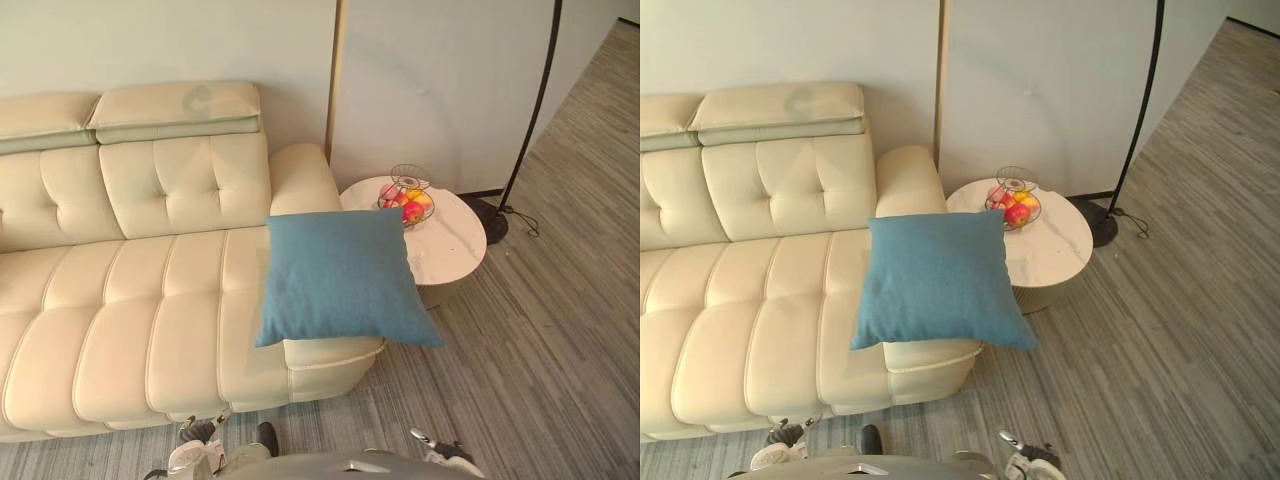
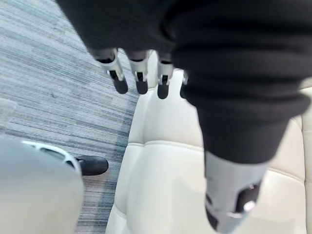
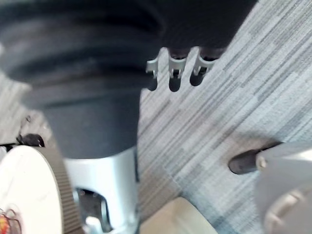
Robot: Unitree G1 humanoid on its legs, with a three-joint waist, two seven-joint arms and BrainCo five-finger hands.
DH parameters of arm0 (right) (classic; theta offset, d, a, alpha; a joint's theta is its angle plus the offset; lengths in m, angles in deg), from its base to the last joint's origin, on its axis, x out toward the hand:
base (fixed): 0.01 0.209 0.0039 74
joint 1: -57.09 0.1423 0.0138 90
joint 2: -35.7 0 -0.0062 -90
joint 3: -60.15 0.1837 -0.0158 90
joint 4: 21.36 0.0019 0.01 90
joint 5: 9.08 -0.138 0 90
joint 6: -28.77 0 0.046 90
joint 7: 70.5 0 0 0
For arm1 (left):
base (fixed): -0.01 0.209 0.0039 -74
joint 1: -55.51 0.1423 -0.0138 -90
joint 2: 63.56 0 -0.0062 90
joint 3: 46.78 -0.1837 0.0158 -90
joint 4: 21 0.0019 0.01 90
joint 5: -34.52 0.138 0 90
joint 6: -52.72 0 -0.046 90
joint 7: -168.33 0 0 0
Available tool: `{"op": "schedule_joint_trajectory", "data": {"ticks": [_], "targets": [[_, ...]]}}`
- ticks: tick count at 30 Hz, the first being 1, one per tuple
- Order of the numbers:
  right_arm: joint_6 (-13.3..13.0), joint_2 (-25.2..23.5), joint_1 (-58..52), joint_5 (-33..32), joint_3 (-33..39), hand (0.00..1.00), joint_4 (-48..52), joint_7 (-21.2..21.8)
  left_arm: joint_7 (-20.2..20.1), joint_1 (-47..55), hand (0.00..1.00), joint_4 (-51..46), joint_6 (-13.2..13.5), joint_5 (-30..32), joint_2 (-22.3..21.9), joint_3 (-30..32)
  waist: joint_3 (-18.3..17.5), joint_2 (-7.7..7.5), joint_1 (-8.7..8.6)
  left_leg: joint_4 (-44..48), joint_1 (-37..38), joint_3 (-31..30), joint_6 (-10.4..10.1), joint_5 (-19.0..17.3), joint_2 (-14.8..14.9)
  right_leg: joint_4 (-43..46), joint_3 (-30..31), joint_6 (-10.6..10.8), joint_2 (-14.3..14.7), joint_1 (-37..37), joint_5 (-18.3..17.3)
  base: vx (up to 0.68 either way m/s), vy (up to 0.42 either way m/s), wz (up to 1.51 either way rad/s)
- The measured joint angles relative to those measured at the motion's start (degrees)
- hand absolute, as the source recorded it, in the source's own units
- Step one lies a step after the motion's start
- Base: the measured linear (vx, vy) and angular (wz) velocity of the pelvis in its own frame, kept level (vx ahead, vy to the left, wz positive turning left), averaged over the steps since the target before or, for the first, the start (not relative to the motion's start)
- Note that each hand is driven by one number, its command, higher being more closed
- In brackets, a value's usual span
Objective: Pick up cushions and gather them together orderly.
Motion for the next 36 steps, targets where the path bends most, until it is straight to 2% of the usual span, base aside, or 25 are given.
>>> {"op": "schedule_joint_trajectory", "data": {"ticks": [2,8,12,14,22,25,27,31,36], "targets": [[0.16,1.44,0.35,0.02,1.35,0.0,3.61,-0.26,-0.09,0.1,0.0,-2.26,0.01,-0.92,1.42,0.03,-0.19,0.28,-0.08,0.0,-0.02,0.47,0.51,-0.34,-0.53,-0.08,1.9,0.03,-0.07,-0.38,0.02,0.04,0.105,-0.21],[0.53,5.95,3.67,0.73,1.48,0.0,14.9,-0.67,-1.26,-0.05,0.0,-10.69,0.21,-2.1,6.87,-0.01,-0.23,-0.25,-0.85,0.01,0.33,1.34,2.07,-1.5,-2.42,-0.31,5.97,-0.22,-0.43,-0.61,0.25,0.07,0.072,-0.06],[-0.24,7.27,7.62,1.2,0.87,0.0,17.6,-0.67,-1.29,-1.22,0.0,-13.53,1.03,-2.11,8.54,-1.4,-0.34,-0.2,-1.13,0.03,0.35,1.35,2.52,-1.87,-3.58,-0.97,6.46,-0.14,-1.42,-0.5,3.18,0.1,0.039,-0.01],[-0.43,7.98,9.32,1.21,-1.2,0.0,18.79,-0.61,-1.23,-1.75,0.0,-15.23,1.03,-2.11,8.71,-2.3,-0.26,0.04,-0.94,0.04,0.27,1.36,2.59,-1.98,-3.73,-1.63,6.96,0.73,-1.47,-0.43,3.87,0.11,0.001,-0.07],[-1.16,10.6,18.81,1.26,-13.58,0.0,20.94,-0.14,0.25,-9.02,0.0,-17.62,1.52,-2.06,9.06,-11.05,0.26,0.54,-0.85,0.06,-1.17,0.25,3.08,-1.58,-3.64,-2.49,6.05,0.73,-1.13,-1.08,3.96,0.08,-0.037,0.02],[-1.16,10.48,22.37,1.25,-16.76,0.0,20.81,0.64,0.56,-14.06,0.0,-17.62,1.52,-1.95,7.61,-15.16,2.67,1.49,-0.89,0.06,-3.83,-0.43,3.17,-0.57,-3.39,-1.82,5.5,0.51,-0.9,-3.66,4.23,-0.03,-0.02,0.14],[-1.11,10.44,26.19,1.25,-21.35,0.0,20.35,1.39,1.67,-18.41,0.0,-17.68,1.49,-1.99,6.14,-18.13,3.85,2.09,-0.86,0.44,-9.02,-1.79,3.15,2.19,-2.79,-1.79,5.69,-0.54,-0.75,-8.57,6.15,-0.07,-0.002,-0.02],[-1.01,10.53,31.51,1.21,-23.7,0.0,17.65,1.05,2.74,-25.09,0.0,-17.59,1.5,-3.19,5.55,-20.37,6.72,2.76,-1.25,0.45,-13.55,-2.12,2.98,3.79,-1.8,-1.32,5.7,-0.89,0.08,-13.32,7.76,-0.11,-0.007,-0.04],[-1.33,10.52,35.02,0.88,-24.05,0.0,15.73,-0.53,4.21,-31.87,0.0,-16.63,1.48,-3.26,5.56,-22.59,9.58,3.67,-1.9,0.44,-18.16,-3.14,2.72,4.93,-1.45,3.25,5.72,-0.64,0.32,-19.98,7.74,-0.12,0.008,0.0]]}}
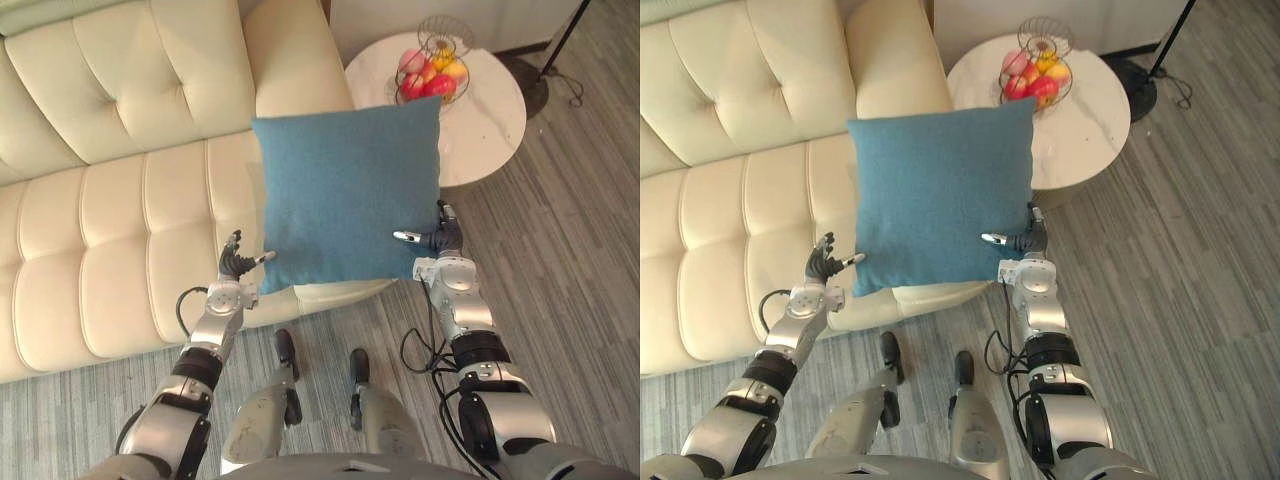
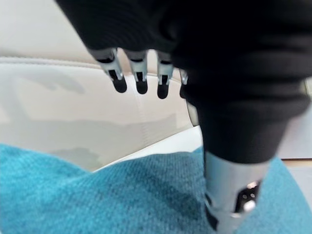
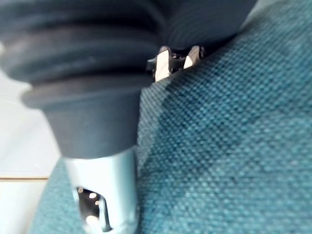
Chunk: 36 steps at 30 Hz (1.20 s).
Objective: Pick up cushions and gather them together orderly.
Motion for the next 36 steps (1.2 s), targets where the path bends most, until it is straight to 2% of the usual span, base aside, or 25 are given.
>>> {"op": "schedule_joint_trajectory", "data": {"ticks": [5,6,7,8,13,17,24,36], "targets": [[-0.49,-0.1,2.03,-0.87,-2.32,0.0,-0.17,-1.45,0.81,-5.92,0.0,4.05,-0.31,-1.01,-0.3,-3.16,2.45,-0.08,-0.04,0.01,-2.58,0.13,-0.78,0.85,-0.33,6.57,0.22,0.44,-0.83,-5.71,-1.79,-0.1,-0.022,0.03],[-0.49,-0.1,2.43,-0.87,-2.47,1.0,0.12,-1.5,0.82,-6.75,0.0,4.07,-0.33,-1.0,-0.39,-3.58,2.55,-0.11,-0.01,0.01,-3.33,0.24,-0.87,0.91,-0.4,7.9,0.24,0.51,-1.07,-7.07,-2.22,-0.07,-0.056,0.03],[-0.49,0.04,2.98,-0.87,-3.36,1.0,0.29,-1.71,0.83,-7.58,0.0,4.08,-0.34,-1.01,-0.49,-4.21,2.81,-0.18,-0.02,0.01,-3.82,0.6,-0.84,0.89,-0.39,9.0,0.27,0.43,-1.24,-8.16,-2.6,-0.07,-0.06,0.01],[-0.49,0.14,3.23,-0.87,-4.05,1.0,0.34,-1.95,0.87,-7.96,1.0,4.08,-0.35,-1.0,-0.49,-4.46,2.94,-0.26,-0.02,0.01,-3.97,1.04,-0.83,0.88,-0.34,9.56,0.31,0.42,-1.3,-8.6,-2.81,-0.06,-0.068,0.0],[-0.48,0.71,3.63,-0.86,-9.09,1.0,4.49,-2.21,1.06,-12.46,1.0,3.77,-0.4,-1.04,-0.96,-5.97,3.28,-0.3,-0.27,0.0,-5.81,4.45,-1.01,1.0,0.63,12.42,0.45,0.2,-1.32,-12.42,-3.36,-0.04,-0.071,-0.1],[-0.48,2.6,3.46,-1.36,-10.95,1.0,5.2,-2.21,1.91,-13.08,1.0,2.33,-0.46,-1.16,-0.8,-5.87,3.29,-0.29,-0.46,0.0,-5.8,4.87,-1.43,1.3,0.97,12.85,0.15,-0.18,-1.25,-12.62,-3.68,0.01,-0.047,-0.03],[-1.37,3.48,0.48,-3.08,-11.03,1.0,11.68,-2.19,2.29,-13.04,1.0,-4.54,-0.45,-3.35,-0.32,-5.74,3.29,-0.29,-0.02,0.0,-5.65,4.94,-1.64,1.45,1.22,13.43,-0.37,-0.37,-1.27,-12.42,-4.76,0.03,-0.042,0.04],[-3.1,3.76,-4.21,-7.87,-12.34,1.0,14.31,-0.87,2.44,-12.47,1.0,-11.1,-0.16,-3.27,-0.21,-7.61,3.28,-0.3,-0.51,0.0,-3.24,2.75,-2.42,2.51,1.38,14.56,-3.13,-1.37,-1.47,-9.54,-6.5,0.01,-0.052,0.08]]}}
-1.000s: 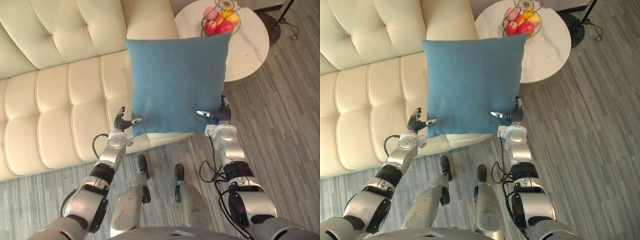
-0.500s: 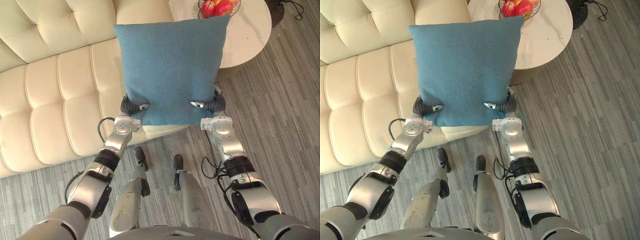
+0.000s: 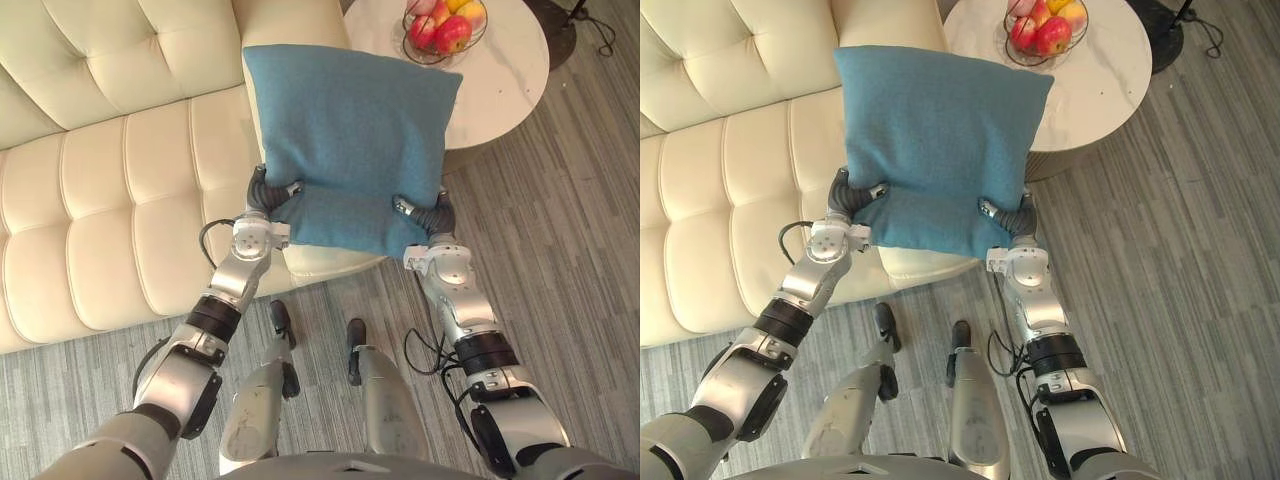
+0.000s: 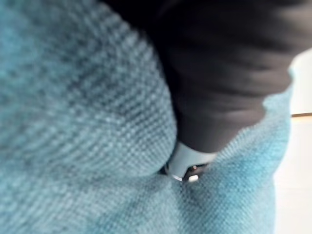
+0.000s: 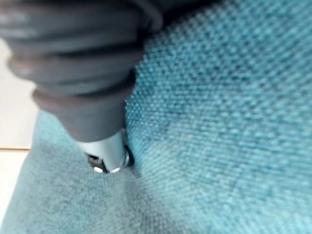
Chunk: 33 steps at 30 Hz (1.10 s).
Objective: Pick up cushions and gather them together orderly.
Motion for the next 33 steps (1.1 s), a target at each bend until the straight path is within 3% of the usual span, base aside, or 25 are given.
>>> {"op": "schedule_joint_trajectory", "data": {"ticks": [8,16,22,26,33], "targets": [[0.03,-1.4,-4.56,-3.27,-0.96,1.0,6.19,0.79,1.07,5.26,1.0,-8.52,0.0,0.16,0.37,-0.03,-0.01,0.01,0.17,-0.01,1.72,-1.88,-0.31,0.25,-0.03,-0.42,-1.52,-0.07,-0.01,2.72,-0.14,-0.01,-0.035,0.09],[0.28,-5.39,-10.45,-3.76,-3.24,1.0,13.24,1.83,1.09,18.07,1.0,-20.68,0.43,1.73,0.82,2.82,-0.3,0.04,0.54,-0.36,5.91,-4.19,-0.76,-1.11,0.0,-4.63,-3.27,0.15,0.54,9.69,0.29,0.0,-0.022,0.12],[0.83,-7.64,-14.59,3.89,-5.15,1.0,20.18,3.85,0.94,30.57,1.0,-30.24,0.5,3.59,0.77,5.31,-4.37,-0.12,1.57,-0.01,8.16,-6.25,-0.2,-0.84,-0.38,-10.0,-4.71,0.65,1.04,15.46,1.58,0.1,-0.006,0.14],[1.07,-9.74,-16.5,6.92,-5.61,1.0,21.95,5.06,0.85,35.89,1.0,-34.45,0.68,4.72,0.56,6.68,-8.05,-0.24,1.89,-0.02,9.08,-7.9,-0.2,-0.84,-0.65,-12.01,-5.65,0.65,1.11,17.76,1.84,0.07,-0.021,0.16],[1.2,-10.72,-19.18,10.74,-7.33,1.0,25.43,5.09,0.83,44.15,1.0,-42.34,1.22,5.11,-0.3,7.09,-11.15,-0.14,2.43,-0.37,11.44,-8.96,-0.5,-2.03,-0.02,-15.03,-5.81,0.11,2.17,21.31,2.69,0.0,-0.007,0.01]]}}
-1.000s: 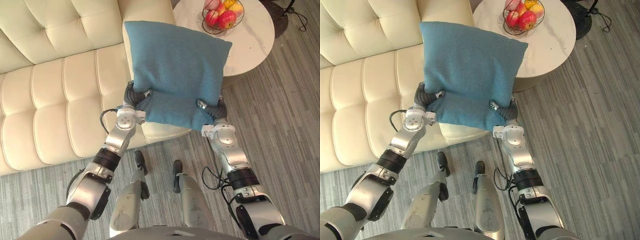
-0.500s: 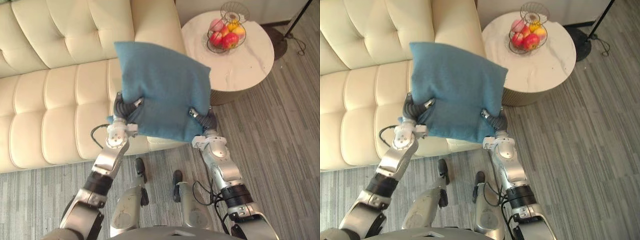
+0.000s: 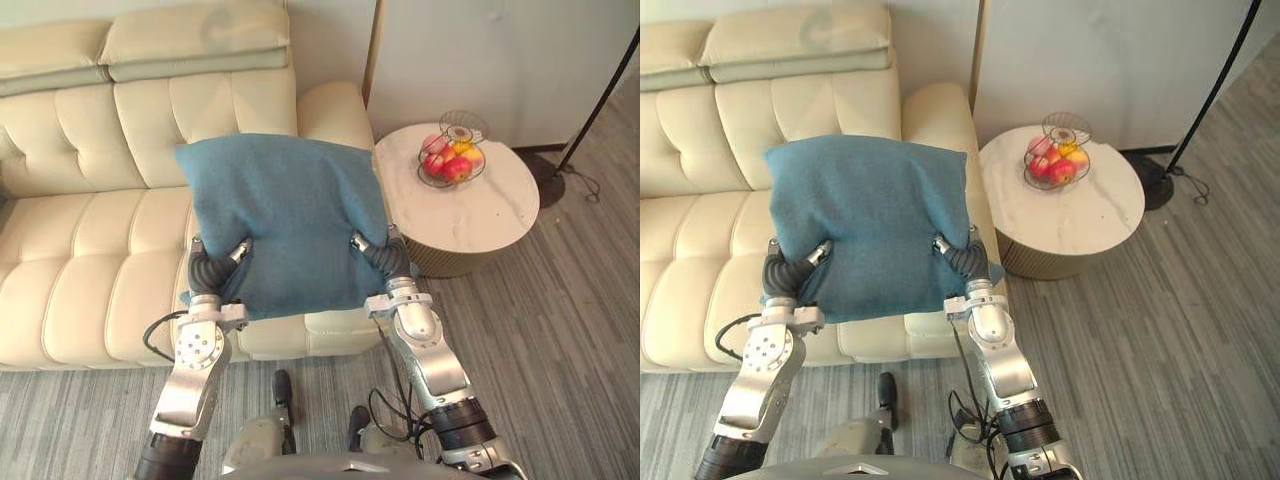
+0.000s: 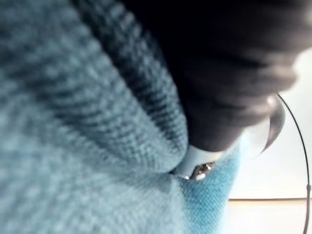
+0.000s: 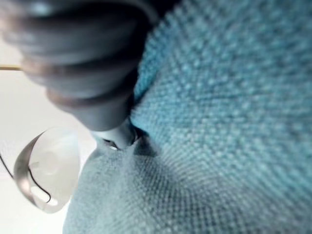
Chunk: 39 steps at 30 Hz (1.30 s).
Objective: Pick up cushions and gather them together orderly.
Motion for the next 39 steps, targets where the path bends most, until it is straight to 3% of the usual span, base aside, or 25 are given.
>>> {"op": "schedule_joint_trajectory", "data": {"ticks": [11,15,16,17,18,19,21,23,25,26,27,28,30,33,34,35,36,37,38,39], "targets": [[0.0,-1.45,-2.3,0.94,-2.37,1.0,1.15,-0.25,0.09,7.97,1.0,-3.7,1.09,-0.68,-1.65,0.85,-3.46,0.17,1.74,0.69,2.19,-0.92,-0.32,0.06,0.48,-1.51,-0.81,0.16,0.9,4.0,1.57,0.01,-0.004,0.06],[0.0,-2.17,-2.39,1.62,-2.8,1.0,1.21,-1.69,0.37,8.09,1.0,-3.63,1.1,-1.84,-1.7,0.97,-3.32,0.44,2.55,6.56,-1.69,-4.33,-1.3,-1.71,0.33,3.12,-4.16,-0.26,0.72,2.67,-0.8,-0.07,-0.033,0.44],[0.0,-2.14,-1.82,1.99,-2.93,1.0,1.23,-2.01,0.73,8.02,1.0,-3.62,1.14,-2.46,-1.97,1.2,-3.06,1.09,2.81,6.29,-3.01,-4.4,-1.29,-3.9,0.15,4.07,-5.95,-0.27,0.62,2.29,-1.47,-0.15,-0.056,0.68],[0.01,-2.14,-1.5,2.03,-2.91,1.0,1.22,-2.07,0.93,7.84,1.0,-3.57,1.14,-2.76,-2.07,1.24,-3.2,0.58,2.73,6.29,-3.44,-3.3,-1.82,-6.12,0.1,3.36,-6.63,-0.31,-0.25,2.15,-1.53,-0.16,0.007,0.7],[0.0,-2.2,-0.75,2.07,-2.73,1.0,1.18,-2.24,1.26,7.72,1.0,-3.48,1.32,-2.84,-2.05,1.4,-3.2,-1.11,3.07,7.35,-4.21,-0.62,0.65,-8.04,0.07,2.07,-7.4,-1.1,-2.41,1.13,-1.07,-0.11,0.031,0.48],[0.02,-2.22,1.3,2.11,-2.98,1.0,1.16,-2.38,1.62,7.71,1.0,-3.38,1.87,-2.85,-2.46,2.14,-2.81,-1.78,3.52,11.83,-6.28,1.68,2.19,-8.56,0.6,0.1,-8.11,-1.4,-4.16,0.8,1.13,-0.13,0.038,0.42],[0.03,-2.04,3.32,2.12,-3.16,1.0,1.12,-2.43,1.86,7.64,1.0,-3.39,2.06,-2.87,-3.4,3.07,-3.05,-1.23,3.37,14.14,-6.73,3.66,1.47,-8.98,3.3,-1.25,-9.4,-1.15,-4.81,0.47,2.8,-0.08,0.047,0.31],[0.03,-1.81,6.46,2.16,-2.99,1.0,0.92,-2.92,2.74,6.33,1.0,-3.02,2.25,-2.9,-4.7,3.92,-3.62,-0.34,2.65,15.88,-6.03,10.54,-1.11,-10.59,10.0,-1.35,-12.2,0.16,-6.06,-0.25,4.88,-0.04,0.203,0.55],[0.03,-1.49,7.86,2.17,-2.2,1.0,0.87,-3.49,2.96,4.31,1.0,-1.87,2.27,-2.94,-4.94,3.74,-3.68,-0.24,2.05,15.94,-4.52,15.81,-1.74,-10.93,13.32,-1.46,-14.66,1.13,-7.47,0.4,5.63,0.0,0.287,0.75],[0.03,-1.01,8.31,2.17,-2.09,1.0,0.87,-4.22,2.96,3.1,1.0,-1.07,2.29,-2.94,-4.92,3.56,-3.68,-0.08,1.8,15.57,-3.36,17.49,-2.09,-10.68,14.63,-1.86,-16.15,1.84,-8.12,1.42,6.08,0.06,0.451,0.91],[0.03,-0.46,8.44,2.17,-1.92,1.0,0.87,-4.45,2.97,2.37,1.0,-0.59,2.29,-2.95,-4.95,3.36,-3.83,0.4,1.7,14.03,-1.23,17.13,-4.11,-8.01,15.34,-2.51,-17.54,3.08,-8.47,3.02,6.63,0.09,0.473,1.07],[0.1,-0.98,7.85,2.2,-1.49,1.0,0.71,-4.6,2.86,1.16,1.0,0.92,2.49,-3.01,-4.13,2.94,-3.56,-1.31,1.31,13.73,-0.87,16.3,-4.61,-6.22,12.59,-3.05,-18.69,4.21,-11.1,4.81,7.9,0.09,0.483,1.06],[0.12,-2.28,7.61,2.22,-1.53,1.0,0.31,-4.4,2.87,1.03,1.0,1.6,2.51,-3.45,-3.04,3.31,-3.66,-3.31,1.88,18.22,-2.35,14.62,-2.08,-9.95,9.12,-2.54,-19.26,5.27,-15.01,6.59,9.12,0.06,0.341,0.83],[0.1,-4.24,7.72,2.24,-2.62,1.0,-2.01,-4.08,2.92,1.56,1.0,1.63,2.93,-3.98,-2.91,5.26,-3.52,-3.34,3.83,26.1,-5.04,14.61,0.98,-16.83,6.05,5.23,-18.03,5.38,-21.09,4.28,9.07,0.02,0.394,0.23],[0.11,-4.88,7.73,2.26,-2.61,1.0,-4.01,-3.99,2.91,2.02,1.0,1.64,3.18,-3.94,-2.69,5.45,-3.45,-3.29,4.63,26.45,-5.11,15.64,2.41,-17.94,4.26,10.45,-15.68,2.95,-24.19,0.7,10.82,0.0,0.37,-0.04],[0.11,-4.84,7.74,2.26,-2.61,1.0,-4.79,-3.98,2.89,2.16,1.0,1.63,3.2,-3.93,-2.67,5.44,-3.33,-3.05,4.81,26.54,-5.21,15.79,3.35,-18.52,3.74,12.72,-14.65,0.46,-25.1,-0.9,12.38,-0.01,0.331,-0.08],[0.12,-4.9,7.74,2.25,-2.61,1.0,-5.95,-3.97,2.83,2.43,1.0,1.62,3.2,-3.91,-2.63,5.44,-3.21,-2.85,4.66,26.44,-5.23,15.87,4.22,-18.99,3.22,15.74,-12.4,-3.16,-25.72,-3.38,14.92,0.0,0.303,0.06],[0.18,-4.99,7.7,2.23,-2.58,1.0,-6.64,-3.97,2.72,2.45,1.0,1.63,3.2,-3.92,-2.42,5.44,-2.6,-3.03,3.92,26.01,-5.07,14.92,5.2,-19.21,2.62,20.75,-7.57,-3.85,-24.77,-6.51,12.85,0.01,0.28,0.23],[0.19,-4.97,7.71,2.22,-2.53,1.0,-6.6,-3.94,2.71,2.41,1.0,1.67,3.19,-3.91,-2.41,5.42,-2.0,-3.15,3.06,25.61,-5.04,13.55,5.7,-19.09,2.29,23.74,-4.44,-2.25,-22.27,-7.55,8.22,0.01,0.23,0.57],[0.19,-4.9,7.59,2.21,-2.4,1.0,-6.54,-3.93,2.68,2.43,1.0,2.16,3.16,-3.93,-2.41,5.14,-1.19,-3.36,1.53,24.4,-4.84,11.38,6.28,-18.7,1.65,26.87,0.76,0.52,-16.45,-9.11,1.6,0.02,0.178,0.68]]}}
